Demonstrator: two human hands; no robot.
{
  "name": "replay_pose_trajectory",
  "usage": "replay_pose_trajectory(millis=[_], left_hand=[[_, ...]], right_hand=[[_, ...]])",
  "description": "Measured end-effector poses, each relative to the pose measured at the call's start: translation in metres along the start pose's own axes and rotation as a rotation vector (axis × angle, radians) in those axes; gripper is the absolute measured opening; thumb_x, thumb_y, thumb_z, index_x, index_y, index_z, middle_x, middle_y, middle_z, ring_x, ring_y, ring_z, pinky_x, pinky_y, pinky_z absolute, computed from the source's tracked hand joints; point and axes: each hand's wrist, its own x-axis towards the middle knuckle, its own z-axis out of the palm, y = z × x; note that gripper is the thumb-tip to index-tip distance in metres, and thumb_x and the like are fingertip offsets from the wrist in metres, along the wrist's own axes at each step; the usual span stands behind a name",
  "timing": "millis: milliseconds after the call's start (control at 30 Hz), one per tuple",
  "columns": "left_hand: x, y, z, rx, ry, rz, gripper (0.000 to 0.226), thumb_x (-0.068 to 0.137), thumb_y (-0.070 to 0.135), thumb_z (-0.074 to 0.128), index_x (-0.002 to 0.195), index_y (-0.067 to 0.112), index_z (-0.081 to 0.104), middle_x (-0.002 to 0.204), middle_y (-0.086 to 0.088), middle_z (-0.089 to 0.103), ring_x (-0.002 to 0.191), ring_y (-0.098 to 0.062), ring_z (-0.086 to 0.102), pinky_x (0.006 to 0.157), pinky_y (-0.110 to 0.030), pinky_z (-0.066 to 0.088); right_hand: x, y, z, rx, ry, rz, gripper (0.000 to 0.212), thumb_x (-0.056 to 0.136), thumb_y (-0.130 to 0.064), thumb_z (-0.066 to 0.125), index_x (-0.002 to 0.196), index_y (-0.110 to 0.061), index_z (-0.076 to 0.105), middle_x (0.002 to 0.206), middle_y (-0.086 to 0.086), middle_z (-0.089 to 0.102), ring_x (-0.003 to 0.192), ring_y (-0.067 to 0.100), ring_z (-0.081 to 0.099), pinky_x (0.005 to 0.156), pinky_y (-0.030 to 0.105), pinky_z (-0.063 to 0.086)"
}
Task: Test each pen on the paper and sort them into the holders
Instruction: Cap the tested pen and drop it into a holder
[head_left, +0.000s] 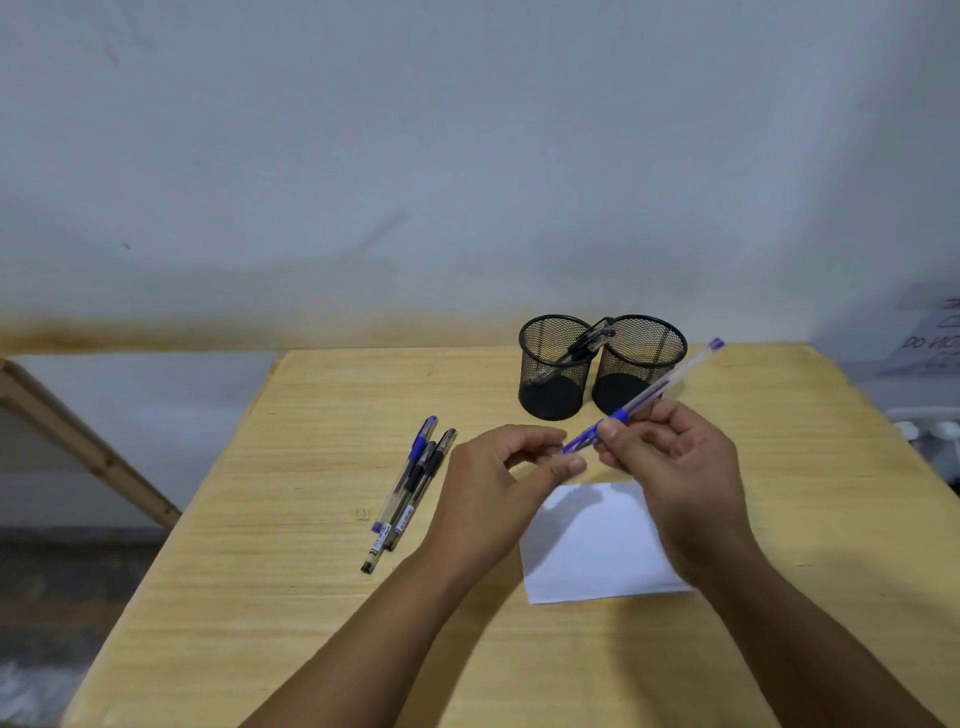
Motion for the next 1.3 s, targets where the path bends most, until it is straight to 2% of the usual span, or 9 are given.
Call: replay_pose_trajectory(millis=[200, 333, 400, 567, 800, 900, 1033, 1167, 1300], left_hand=[[0.062, -0.043, 0.006, 0.16, 0.121, -0.163, 0.065, 0.076, 0.042, 0.08, 0.134, 0.027, 0.054, 0.134, 0.011, 0.055, 0.122, -0.008, 0.051, 0.097, -0.029, 0.046], [0.092, -0.056, 0.019, 0.276, 0.093, -0.212, 0.091, 0.071, 0.048, 0.082, 0.146, 0.019, 0.039, 0.148, 0.002, 0.046, 0.134, -0.019, 0.043, 0.107, -0.036, 0.038], [0.099, -0.058, 0.025, 0.295, 0.106, -0.198, 0.091, 0.069, 0.051, 0.081, 0.145, 0.019, 0.041, 0.144, 0.001, 0.052, 0.132, -0.02, 0.046, 0.103, -0.036, 0.04], [0.099, -0.056, 0.033, 0.346, 0.2, -0.156, 0.06, 0.063, 0.064, 0.069, 0.118, 0.043, 0.056, 0.1, 0.017, 0.073, 0.103, -0.016, 0.063, 0.084, -0.036, 0.053], [0.096, -0.055, 0.029, 0.319, 0.152, -0.155, 0.056, 0.064, 0.061, 0.063, 0.117, 0.043, 0.056, 0.102, 0.014, 0.072, 0.104, -0.022, 0.061, 0.086, -0.044, 0.051], [0.091, -0.05, 0.02, 0.283, 0.06, -0.144, 0.043, 0.077, 0.043, 0.066, 0.118, 0.035, 0.059, 0.107, 0.01, 0.071, 0.102, -0.02, 0.061, 0.082, -0.031, 0.048], [0.065, -0.048, -0.003, 0.251, -0.015, -0.131, 0.048, 0.09, 0.026, 0.068, 0.135, 0.027, 0.055, 0.117, 0.016, 0.06, 0.109, -0.004, 0.051, 0.086, -0.018, 0.036], [0.028, -0.055, -0.035, 0.392, -0.033, -0.111, 0.042, 0.089, 0.032, 0.064, 0.131, 0.031, 0.059, 0.124, 0.017, 0.061, 0.123, -0.006, 0.05, 0.102, -0.027, 0.041], [-0.012, -0.056, -0.068, 0.664, -0.081, -0.01, 0.036, 0.09, 0.03, 0.057, 0.126, 0.033, 0.061, 0.121, 0.017, 0.062, 0.115, -0.015, 0.05, 0.097, -0.03, 0.041]], right_hand=[[0.062, -0.027, -0.021, -0.457, 0.03, -0.124, 0.01, 0.089, -0.016, 0.067, 0.091, -0.024, 0.072, 0.072, -0.004, 0.068, 0.067, 0.019, 0.067, 0.071, 0.038, 0.058], [0.084, -0.044, -0.022, -0.912, -0.058, -0.28, 0.012, 0.089, -0.026, 0.067, 0.096, -0.027, 0.076, 0.087, -0.004, 0.07, 0.077, 0.016, 0.058, 0.064, 0.027, 0.042], [0.091, -0.047, -0.013, -1.032, -0.085, -0.33, 0.01, 0.088, -0.025, 0.068, 0.093, -0.024, 0.076, 0.083, -0.007, 0.067, 0.077, 0.016, 0.058, 0.065, 0.025, 0.038], [0.107, -0.04, 0.014, -1.201, -0.148, -0.413, 0.007, 0.086, -0.025, 0.069, 0.088, -0.021, 0.074, 0.086, 0.004, 0.073, 0.084, 0.026, 0.065, 0.071, 0.03, 0.048], [0.116, -0.029, 0.036, -1.312, -0.242, -0.445, 0.017, 0.088, -0.03, 0.066, 0.098, -0.018, 0.072, 0.096, 0.008, 0.073, 0.094, 0.03, 0.064, 0.074, 0.036, 0.05], [0.109, -0.028, 0.033, -1.368, -0.173, -0.549, 0.029, 0.09, -0.038, 0.062, 0.114, -0.022, 0.067, 0.113, 0.002, 0.068, 0.103, 0.029, 0.062, 0.076, 0.036, 0.048], [0.098, -0.03, 0.023, -1.26, 0.035, -0.699, 0.029, 0.089, -0.037, 0.062, 0.115, -0.023, 0.065, 0.121, -0.002, 0.062, 0.092, 0.031, 0.066, 0.069, 0.036, 0.048], [0.079, -0.024, 0.024, -1.055, 0.06, -0.686, 0.023, 0.088, -0.026, 0.062, 0.111, -0.023, 0.065, 0.112, -0.004, 0.065, 0.091, 0.026, 0.065, 0.07, 0.034, 0.048], [0.054, -0.001, 0.046, -0.998, -0.149, -0.591, 0.02, 0.085, -0.021, 0.062, 0.104, -0.024, 0.068, 0.096, -0.007, 0.071, 0.084, 0.019, 0.065, 0.073, 0.033, 0.052]])
